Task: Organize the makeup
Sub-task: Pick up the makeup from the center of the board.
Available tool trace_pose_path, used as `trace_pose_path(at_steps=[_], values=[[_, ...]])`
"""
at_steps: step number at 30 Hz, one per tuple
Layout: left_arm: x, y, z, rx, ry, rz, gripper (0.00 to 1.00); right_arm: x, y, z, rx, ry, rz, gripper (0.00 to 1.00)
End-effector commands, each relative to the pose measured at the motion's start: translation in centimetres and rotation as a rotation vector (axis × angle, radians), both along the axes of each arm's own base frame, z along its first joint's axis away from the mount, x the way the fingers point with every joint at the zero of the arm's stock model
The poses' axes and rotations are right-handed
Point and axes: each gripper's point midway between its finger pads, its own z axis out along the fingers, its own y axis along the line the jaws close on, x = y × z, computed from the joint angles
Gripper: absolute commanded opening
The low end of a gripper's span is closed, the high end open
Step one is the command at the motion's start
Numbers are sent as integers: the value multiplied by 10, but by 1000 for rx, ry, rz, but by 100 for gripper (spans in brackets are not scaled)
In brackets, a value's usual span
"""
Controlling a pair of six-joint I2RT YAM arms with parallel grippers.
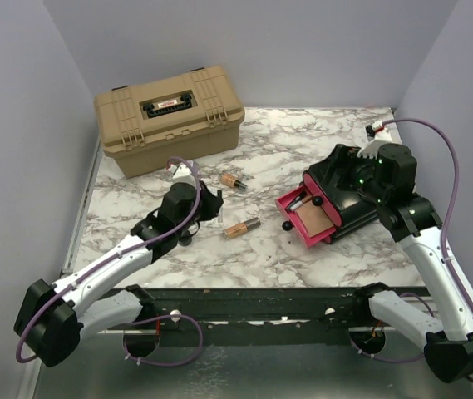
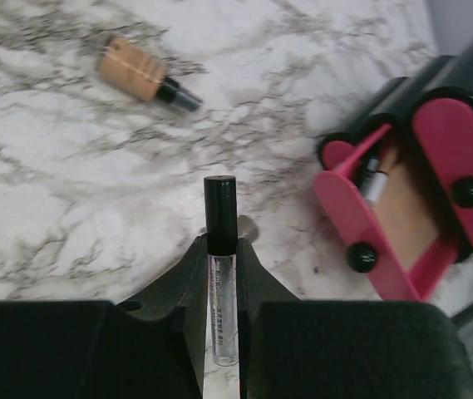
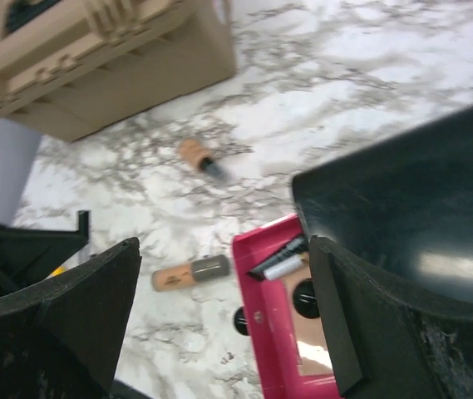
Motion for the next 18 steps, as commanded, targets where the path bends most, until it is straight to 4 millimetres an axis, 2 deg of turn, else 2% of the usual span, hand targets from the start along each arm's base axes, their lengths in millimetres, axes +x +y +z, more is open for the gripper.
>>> trace_pose_path(at_steps=[1, 5, 12, 15, 18], values=[[-18, -53, 70, -229, -178, -292, 8, -16, 51, 22, 144, -57, 298, 86], [-32, -78, 89, -266, -229, -417, 8, -28, 76, 28, 221, -53, 466, 78], [-56, -117, 112, -303, -331, -529, 7, -44, 94, 31, 282, -45, 624, 67], [-60, -126, 121, -313, -368, -542, 7, -49, 101, 29, 308, -22, 686, 66], [-57, -127, 128, -319, -395, -519, 7, -46, 102, 22, 311, 10, 681, 65]])
